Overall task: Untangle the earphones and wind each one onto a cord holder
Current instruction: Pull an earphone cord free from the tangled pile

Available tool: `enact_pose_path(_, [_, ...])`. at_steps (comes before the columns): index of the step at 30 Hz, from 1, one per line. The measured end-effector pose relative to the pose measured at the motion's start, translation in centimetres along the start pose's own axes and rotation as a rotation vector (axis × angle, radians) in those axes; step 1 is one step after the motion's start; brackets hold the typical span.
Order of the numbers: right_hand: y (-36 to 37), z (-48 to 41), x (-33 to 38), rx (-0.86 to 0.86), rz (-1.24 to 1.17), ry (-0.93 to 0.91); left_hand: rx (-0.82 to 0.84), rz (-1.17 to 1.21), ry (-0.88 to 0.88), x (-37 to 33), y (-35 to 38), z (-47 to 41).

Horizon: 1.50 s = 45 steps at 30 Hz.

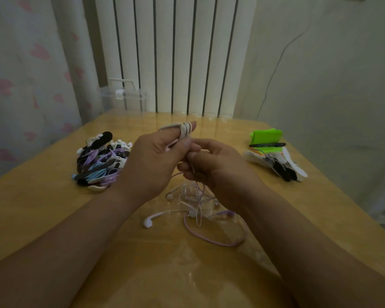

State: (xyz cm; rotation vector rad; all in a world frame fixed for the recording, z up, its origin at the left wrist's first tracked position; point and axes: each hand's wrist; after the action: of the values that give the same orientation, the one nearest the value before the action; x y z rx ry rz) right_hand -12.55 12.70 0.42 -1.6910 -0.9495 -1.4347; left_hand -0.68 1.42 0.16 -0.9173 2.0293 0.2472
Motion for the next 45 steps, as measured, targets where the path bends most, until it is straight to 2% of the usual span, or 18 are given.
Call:
enact_pose_path(6, [-0.7,0.3,1.0,0.008,-0.028,0.15,0.075,-0.375,0.254,0.6,-0.4,0.4])
enact_pose_path(11, [-1.6,0.4,2.0,0.039,-0.227,0.298,0.182,-0.46,0.336,1.1,-1.0,-0.5])
enact_pose_path(15, [-1.6,0.4,2.3,0.07,-0.111,0.301,0.261,-0.555,0.381,1.6,-1.3,-1.1])
enact_pose_path(18, [-1.4,0.8,3.0,0.057,0.134,0.253,0.203,-0.333,0.203,1.6,-1.2,-0.7])
enact_pose_path(20, [-2.4,0.9,3.3,-0.076,0.39,0.172,0.139,-0.114,0.011,1.4,-1.3,-0.7])
enact_pose_path(23, [-6.4,0.0,2.6,-0.487,0.769,0.018,0.055,0.117,-0.131,1.4,-2.0,-0.9])
enact_pose_path(25, [-10.3,-0.5,1.5,-0.743,0.976,0.031,0.04,0.213,-0.171,1.5,-2.3,-1.1])
enact_pose_path(27, [-13.7,-0.7,0.2,-0.859,1.142,0.098,0.051,0.254,-0.173,1.7,-2.4,-1.1])
enact_pose_path(32, [-15.4,-2.1,-3.3,-0.637,1.4,0.244,0.124,0.286,-0.201,1.9,-2.1,-1.0])
enact_pose_path(35, [-15.2,-2.7,-3.8,-0.637,1.503,0.247,0.116,0.317,-0.216,1.7,-2.0,-1.0])
enact_pose_path(38, [-14.4,-2.6,-3.9,-0.553,1.667,0.32,0.098,0.368,-0.24,1.3,-1.7,-0.9])
enact_pose_path(42, [-14.7,-2.7,-4.2,-0.573,1.611,0.298,0.082,0.407,-0.253,1.2,-1.7,-0.8])
enact_pose_path(45, [-14.5,-2.7,-4.2,-0.552,1.669,0.323,0.095,0.311,-0.262,1.5,-1.7,-0.7])
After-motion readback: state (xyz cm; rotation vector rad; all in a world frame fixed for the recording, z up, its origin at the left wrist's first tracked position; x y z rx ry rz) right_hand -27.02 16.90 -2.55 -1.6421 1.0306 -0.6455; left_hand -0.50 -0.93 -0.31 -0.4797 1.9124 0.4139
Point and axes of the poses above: each hand's wrist, its own z-axis away from the middle knuckle, its own y-axis out of the palm, x = y × z, and after that the axes turned 12 degrees about z, right-handed
